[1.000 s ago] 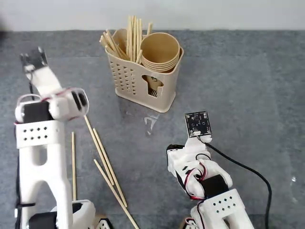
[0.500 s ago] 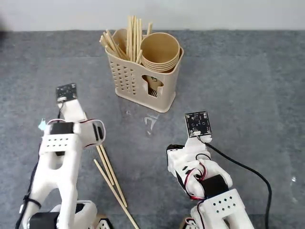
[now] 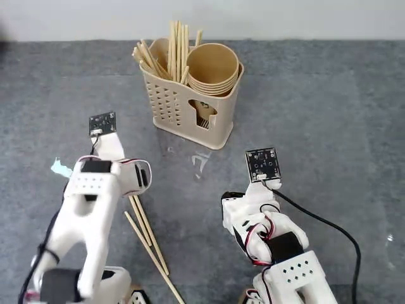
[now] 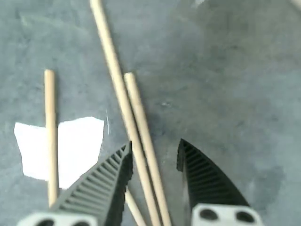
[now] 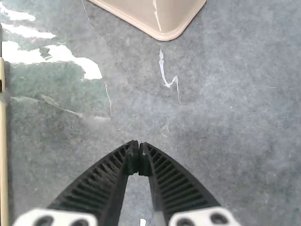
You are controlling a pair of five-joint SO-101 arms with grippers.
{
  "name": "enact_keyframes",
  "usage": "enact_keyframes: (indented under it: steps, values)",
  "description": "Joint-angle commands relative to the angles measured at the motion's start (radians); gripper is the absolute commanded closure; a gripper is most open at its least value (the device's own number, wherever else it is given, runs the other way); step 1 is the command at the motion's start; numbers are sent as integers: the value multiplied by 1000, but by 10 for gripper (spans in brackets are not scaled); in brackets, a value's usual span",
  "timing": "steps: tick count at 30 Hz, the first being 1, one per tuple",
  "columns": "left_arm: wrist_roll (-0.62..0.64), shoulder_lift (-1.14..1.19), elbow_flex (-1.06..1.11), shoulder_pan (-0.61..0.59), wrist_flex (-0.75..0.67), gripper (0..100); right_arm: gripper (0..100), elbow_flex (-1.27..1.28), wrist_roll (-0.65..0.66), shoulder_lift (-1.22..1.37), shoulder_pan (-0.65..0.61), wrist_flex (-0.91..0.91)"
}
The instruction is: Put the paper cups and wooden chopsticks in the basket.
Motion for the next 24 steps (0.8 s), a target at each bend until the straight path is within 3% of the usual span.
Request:
enact_keyframes:
  steps: [1,7,17,22,24]
  values:
    - [8,126,-163,-46,71,845,990,-3,11,-16,-2,-18]
    - [8,321,-303,-92,114,848,990,-3,11,-16,-2,-18]
    - [8,457,-338,-89,9,852,990,-3,11,-16,-2,-18]
    - [8,480,-361,-89,37,994,990,-3,11,-16,-1,-18]
    - [8,480,-360,-87,38,983,990,-3,11,-16,-1,-18]
